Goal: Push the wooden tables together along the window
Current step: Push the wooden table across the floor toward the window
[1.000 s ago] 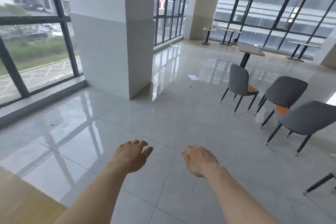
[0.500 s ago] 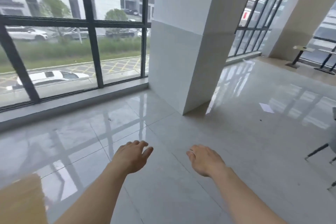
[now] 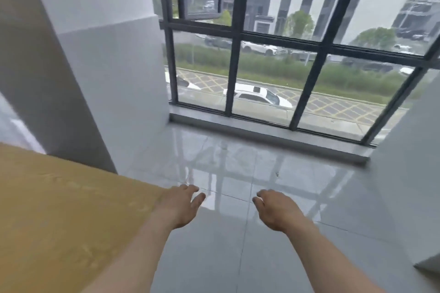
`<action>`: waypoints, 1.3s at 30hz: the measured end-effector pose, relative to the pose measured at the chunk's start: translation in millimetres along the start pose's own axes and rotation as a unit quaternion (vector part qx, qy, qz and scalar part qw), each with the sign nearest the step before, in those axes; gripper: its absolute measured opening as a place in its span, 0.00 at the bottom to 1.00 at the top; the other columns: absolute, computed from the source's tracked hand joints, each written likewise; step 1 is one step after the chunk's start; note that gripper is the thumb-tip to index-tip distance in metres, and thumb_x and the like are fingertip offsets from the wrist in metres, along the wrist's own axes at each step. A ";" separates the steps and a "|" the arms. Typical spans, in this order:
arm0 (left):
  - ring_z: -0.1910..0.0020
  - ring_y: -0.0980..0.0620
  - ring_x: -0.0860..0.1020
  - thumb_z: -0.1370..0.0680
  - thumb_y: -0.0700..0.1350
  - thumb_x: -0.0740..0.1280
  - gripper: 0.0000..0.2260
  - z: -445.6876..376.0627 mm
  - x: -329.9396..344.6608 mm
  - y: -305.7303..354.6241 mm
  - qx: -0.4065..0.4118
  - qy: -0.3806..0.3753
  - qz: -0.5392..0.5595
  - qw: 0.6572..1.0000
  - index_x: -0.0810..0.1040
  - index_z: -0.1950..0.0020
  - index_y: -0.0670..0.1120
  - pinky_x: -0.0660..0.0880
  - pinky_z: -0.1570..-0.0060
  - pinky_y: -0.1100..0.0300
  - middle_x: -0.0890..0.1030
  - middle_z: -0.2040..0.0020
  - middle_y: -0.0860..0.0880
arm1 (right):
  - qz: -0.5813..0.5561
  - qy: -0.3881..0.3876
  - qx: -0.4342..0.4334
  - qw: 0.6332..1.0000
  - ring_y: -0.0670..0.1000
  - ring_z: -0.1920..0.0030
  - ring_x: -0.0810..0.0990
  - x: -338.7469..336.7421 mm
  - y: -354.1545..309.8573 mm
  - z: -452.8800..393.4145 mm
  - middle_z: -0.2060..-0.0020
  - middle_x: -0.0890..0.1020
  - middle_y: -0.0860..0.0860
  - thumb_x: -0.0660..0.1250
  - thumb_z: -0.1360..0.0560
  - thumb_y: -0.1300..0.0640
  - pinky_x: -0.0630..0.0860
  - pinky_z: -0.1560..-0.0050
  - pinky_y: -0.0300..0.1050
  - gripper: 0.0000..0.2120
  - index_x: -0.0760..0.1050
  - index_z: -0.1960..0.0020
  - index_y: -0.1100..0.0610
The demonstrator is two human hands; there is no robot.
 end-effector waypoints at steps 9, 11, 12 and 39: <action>0.29 0.47 0.73 0.19 0.62 0.48 0.26 43.2 5.6 -200.7 -0.230 0.065 0.120 0.964 0.69 0.24 0.56 0.72 0.33 0.49 0.73 0.26 0.52 | 0.082 -0.050 -0.257 0.962 0.57 0.32 0.73 44.2 -230.4 -91.7 0.33 0.76 0.52 0.49 0.15 0.44 0.69 0.35 0.49 0.22 0.72 0.29 0.53; 0.29 0.47 0.73 0.18 0.61 0.49 0.25 64.6 19.9 -234.7 -0.270 0.078 0.144 0.949 0.69 0.25 0.56 0.72 0.34 0.50 0.73 0.26 0.53 | 0.100 -0.066 -0.301 0.946 0.56 0.32 0.74 62.5 -277.2 -91.9 0.33 0.76 0.52 0.49 0.15 0.44 0.70 0.36 0.49 0.22 0.72 0.29 0.53; 0.29 0.47 0.72 0.17 0.61 0.49 0.24 76.8 28.5 -249.9 -0.292 0.083 0.152 0.941 0.69 0.25 0.56 0.71 0.33 0.50 0.73 0.26 0.53 | 0.107 -0.071 -0.321 0.938 0.56 0.33 0.74 72.6 -298.3 -90.7 0.34 0.77 0.51 0.50 0.15 0.44 0.71 0.36 0.50 0.22 0.72 0.29 0.53; 0.18 0.47 0.54 0.17 0.57 0.50 0.27 165.2 272.6 -302.8 -0.555 0.307 0.091 0.768 0.63 0.20 0.49 0.49 0.20 0.43 0.61 0.18 0.48 | 0.036 0.037 -0.615 0.787 0.59 0.20 0.60 341.3 -367.8 -75.1 0.22 0.67 0.57 0.54 0.15 0.50 0.55 0.20 0.56 0.22 0.68 0.23 0.56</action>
Point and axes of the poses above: each hand's wrist, its own z-axis away from the middle knuckle, its own x-axis out of the palm, y = z × x, the point moved 9 cm from there along -z, towards the middle knuckle
